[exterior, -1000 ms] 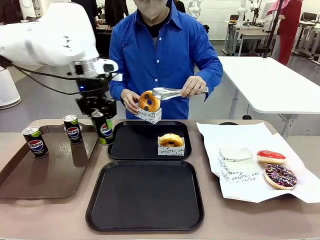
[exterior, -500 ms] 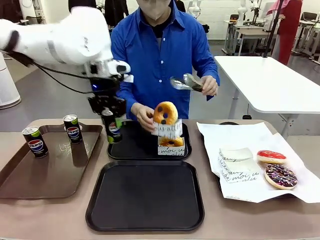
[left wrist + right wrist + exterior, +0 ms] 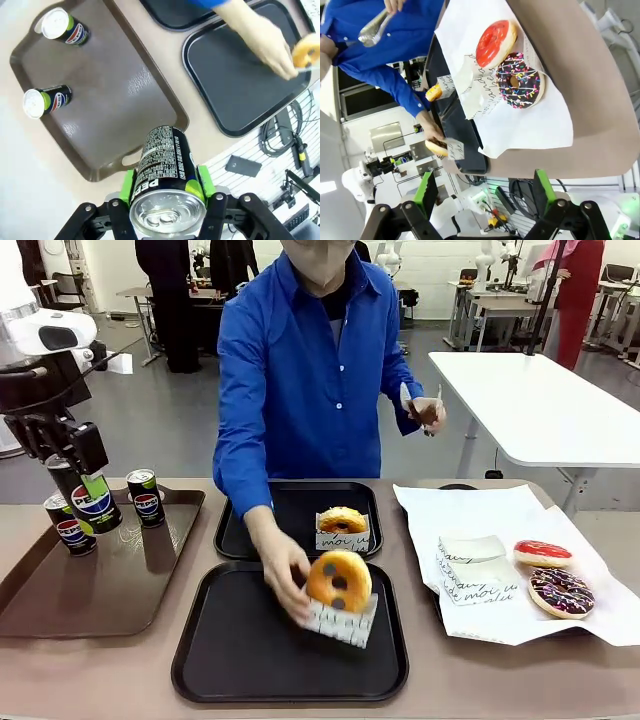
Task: Set up donuts and drinks on trays.
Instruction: Pick up one Pepsi coke and place it on the Flat Tray.
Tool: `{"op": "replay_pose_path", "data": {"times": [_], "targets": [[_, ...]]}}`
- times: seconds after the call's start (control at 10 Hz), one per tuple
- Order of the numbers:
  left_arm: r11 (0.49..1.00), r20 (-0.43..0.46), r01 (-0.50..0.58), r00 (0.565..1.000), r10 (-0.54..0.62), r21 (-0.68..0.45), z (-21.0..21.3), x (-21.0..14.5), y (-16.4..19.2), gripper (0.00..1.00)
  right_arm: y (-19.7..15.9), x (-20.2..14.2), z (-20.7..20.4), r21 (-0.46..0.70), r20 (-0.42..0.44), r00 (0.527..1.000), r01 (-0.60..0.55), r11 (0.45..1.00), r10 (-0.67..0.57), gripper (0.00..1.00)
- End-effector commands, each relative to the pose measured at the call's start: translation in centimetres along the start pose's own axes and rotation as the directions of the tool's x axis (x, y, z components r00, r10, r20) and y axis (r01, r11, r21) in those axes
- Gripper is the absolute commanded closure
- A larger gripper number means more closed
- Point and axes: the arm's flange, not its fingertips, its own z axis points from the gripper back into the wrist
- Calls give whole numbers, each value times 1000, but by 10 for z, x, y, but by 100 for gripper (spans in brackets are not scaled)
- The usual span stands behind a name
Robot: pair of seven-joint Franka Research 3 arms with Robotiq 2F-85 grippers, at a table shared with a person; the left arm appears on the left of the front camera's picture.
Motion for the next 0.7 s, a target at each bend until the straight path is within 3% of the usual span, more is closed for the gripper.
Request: {"op": "replay_pose_path", "data": {"times": [0.0, 0.1, 0.6], "targets": [[1000, 3, -25, 1000, 25, -6, -8, 27, 2, 41, 0, 0, 0, 17, -2, 1000, -4, 1000, 4, 0], [1000, 0, 0, 1000, 0, 0, 0, 0, 0, 41, 0, 0, 0, 17, -2, 1000, -4, 1000, 4, 0], [1000, 0, 0, 1000, 0, 0, 0, 0, 0, 41, 0, 0, 0, 17, -2, 1000, -4, 1000, 4, 0]]}}
